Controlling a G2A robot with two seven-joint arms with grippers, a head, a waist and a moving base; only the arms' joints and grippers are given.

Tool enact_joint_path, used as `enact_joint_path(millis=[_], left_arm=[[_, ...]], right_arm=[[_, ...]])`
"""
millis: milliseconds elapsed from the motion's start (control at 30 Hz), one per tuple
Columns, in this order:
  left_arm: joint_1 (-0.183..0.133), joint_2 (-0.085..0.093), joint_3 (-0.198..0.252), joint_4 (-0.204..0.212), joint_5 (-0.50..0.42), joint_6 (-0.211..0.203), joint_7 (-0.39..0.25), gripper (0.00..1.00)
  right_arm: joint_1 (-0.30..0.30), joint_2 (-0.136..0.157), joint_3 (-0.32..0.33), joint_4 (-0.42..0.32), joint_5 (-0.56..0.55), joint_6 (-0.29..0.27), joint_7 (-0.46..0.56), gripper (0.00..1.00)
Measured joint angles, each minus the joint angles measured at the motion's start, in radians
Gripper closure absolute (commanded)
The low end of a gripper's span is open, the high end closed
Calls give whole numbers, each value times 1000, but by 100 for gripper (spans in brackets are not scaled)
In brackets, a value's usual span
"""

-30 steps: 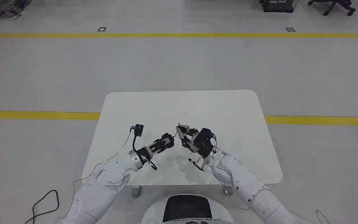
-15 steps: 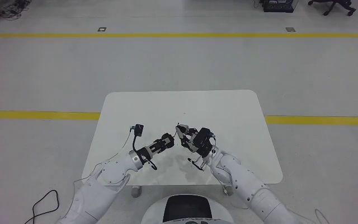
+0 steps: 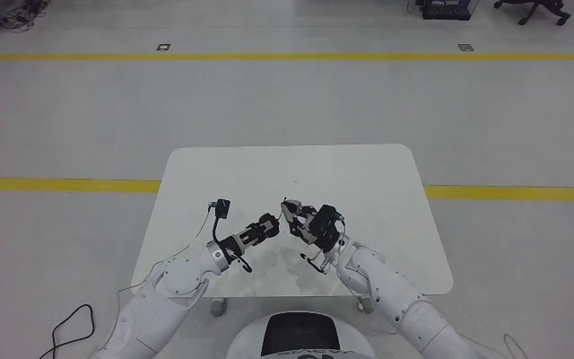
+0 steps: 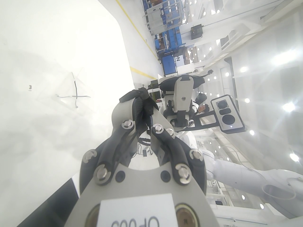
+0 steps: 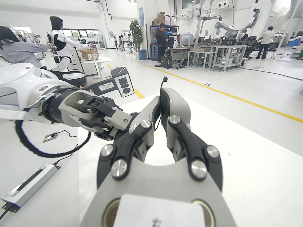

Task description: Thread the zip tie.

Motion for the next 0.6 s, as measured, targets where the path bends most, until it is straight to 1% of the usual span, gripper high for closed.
enact_joint_path(millis=[600], left_arm=[[0, 0, 0, 0, 0, 0, 0, 100]], right_arm=[[15, 4, -29, 9, 12, 0, -33, 100]])
